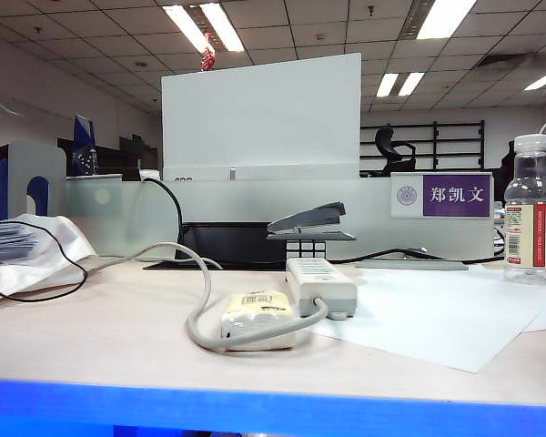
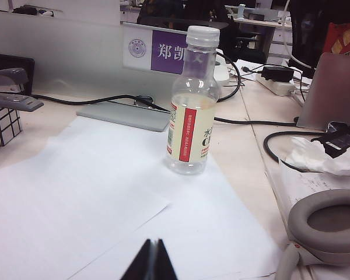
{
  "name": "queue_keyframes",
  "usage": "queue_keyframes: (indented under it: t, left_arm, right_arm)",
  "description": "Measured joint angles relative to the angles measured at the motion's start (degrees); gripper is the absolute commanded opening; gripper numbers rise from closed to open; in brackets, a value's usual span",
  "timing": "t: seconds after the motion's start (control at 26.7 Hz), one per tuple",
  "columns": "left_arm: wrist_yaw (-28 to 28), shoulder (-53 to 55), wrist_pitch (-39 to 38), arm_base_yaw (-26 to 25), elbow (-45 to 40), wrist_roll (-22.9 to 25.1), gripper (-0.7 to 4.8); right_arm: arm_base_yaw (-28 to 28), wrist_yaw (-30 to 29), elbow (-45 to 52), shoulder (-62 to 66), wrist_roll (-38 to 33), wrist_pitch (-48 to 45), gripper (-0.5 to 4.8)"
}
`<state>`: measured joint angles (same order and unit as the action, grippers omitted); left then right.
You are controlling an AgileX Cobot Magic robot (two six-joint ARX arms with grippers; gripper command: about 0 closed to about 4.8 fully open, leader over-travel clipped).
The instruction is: Press the button on the power strip.
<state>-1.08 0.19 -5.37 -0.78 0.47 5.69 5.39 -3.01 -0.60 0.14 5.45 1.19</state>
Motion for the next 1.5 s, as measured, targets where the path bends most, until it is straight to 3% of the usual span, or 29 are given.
queue_keyframes:
  t: [0.26, 1.5]
  left_arm:
    - [0.0, 0.0, 0.0, 0.0, 0.0, 0.0, -0.04]
    - [-0.4, 0.0, 0.0, 0.0, 0.0, 0.0, -0.04]
  right_arm:
    - [0.0, 3.0, 0.0, 0.0, -1.3, 0.0, 0.04]
    - [0.0, 3.0, 0.0, 0.0, -2.7, 0.8, 0.03]
